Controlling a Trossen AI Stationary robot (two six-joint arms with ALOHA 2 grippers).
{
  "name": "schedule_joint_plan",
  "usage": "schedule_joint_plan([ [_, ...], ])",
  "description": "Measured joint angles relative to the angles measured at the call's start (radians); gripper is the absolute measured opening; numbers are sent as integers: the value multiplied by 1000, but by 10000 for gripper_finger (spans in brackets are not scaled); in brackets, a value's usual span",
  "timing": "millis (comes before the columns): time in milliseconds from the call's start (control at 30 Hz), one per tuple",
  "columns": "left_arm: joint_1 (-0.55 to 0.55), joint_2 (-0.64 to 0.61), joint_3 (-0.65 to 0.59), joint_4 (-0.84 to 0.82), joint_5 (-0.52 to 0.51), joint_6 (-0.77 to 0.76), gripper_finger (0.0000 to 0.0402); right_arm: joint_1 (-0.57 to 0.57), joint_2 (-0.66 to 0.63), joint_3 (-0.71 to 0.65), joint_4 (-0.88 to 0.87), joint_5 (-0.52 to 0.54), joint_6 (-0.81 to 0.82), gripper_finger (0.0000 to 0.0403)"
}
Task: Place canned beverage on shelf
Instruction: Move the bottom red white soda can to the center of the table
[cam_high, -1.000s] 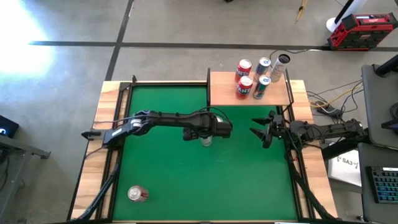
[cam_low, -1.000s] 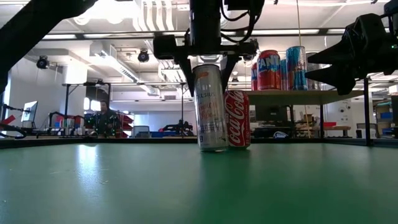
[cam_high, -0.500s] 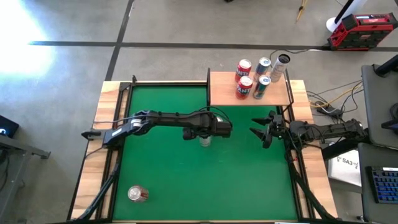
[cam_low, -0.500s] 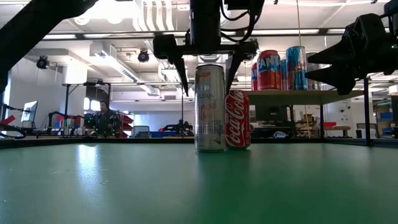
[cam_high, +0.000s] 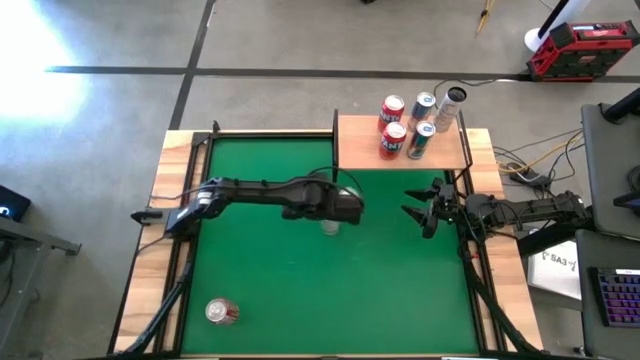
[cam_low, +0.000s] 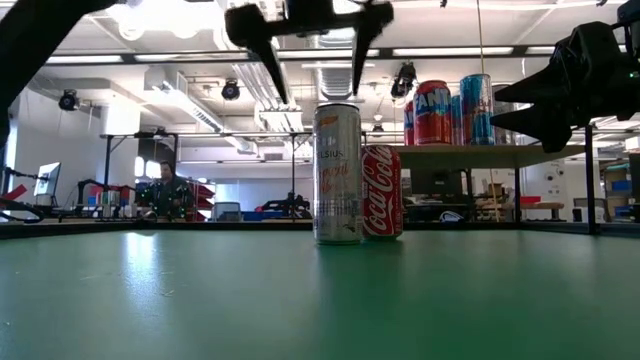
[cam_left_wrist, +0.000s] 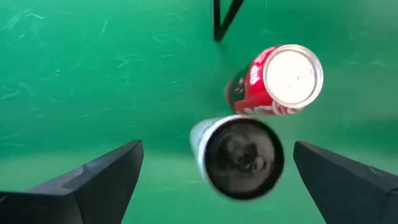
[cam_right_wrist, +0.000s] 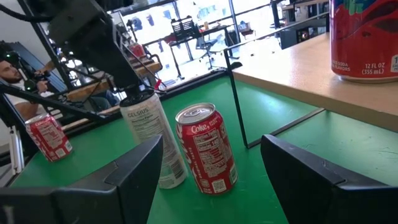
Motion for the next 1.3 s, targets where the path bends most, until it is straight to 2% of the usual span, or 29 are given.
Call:
schedule_joint_plan([
  [100, -11, -51, -60, -2, -1, 0, 397, 0, 0, 0, 0, 0, 0, 263],
  [233, -17, -149, -223, -3, 3, -21, 397, 0, 0, 0, 0, 0, 0, 263],
  [400, -18, -316, -478, -4, 128, -113, 397, 0, 0, 0, 0, 0, 0, 263],
  [567, -59, -496, -689, -4, 278, -267, 397, 0, 0, 0, 0, 0, 0, 263],
  [767, -217, -658, -876, 21, 322, -568, 397, 0, 0, 0, 0, 0, 0, 263],
  [1033, -454, -698, -964, 26, 464, -979, 396, 0, 0, 0, 0, 0, 0, 263],
  [1300, -617, -674, -960, 60, 513, -1262, 396, 0, 0, 0, 0, 0, 0, 263],
])
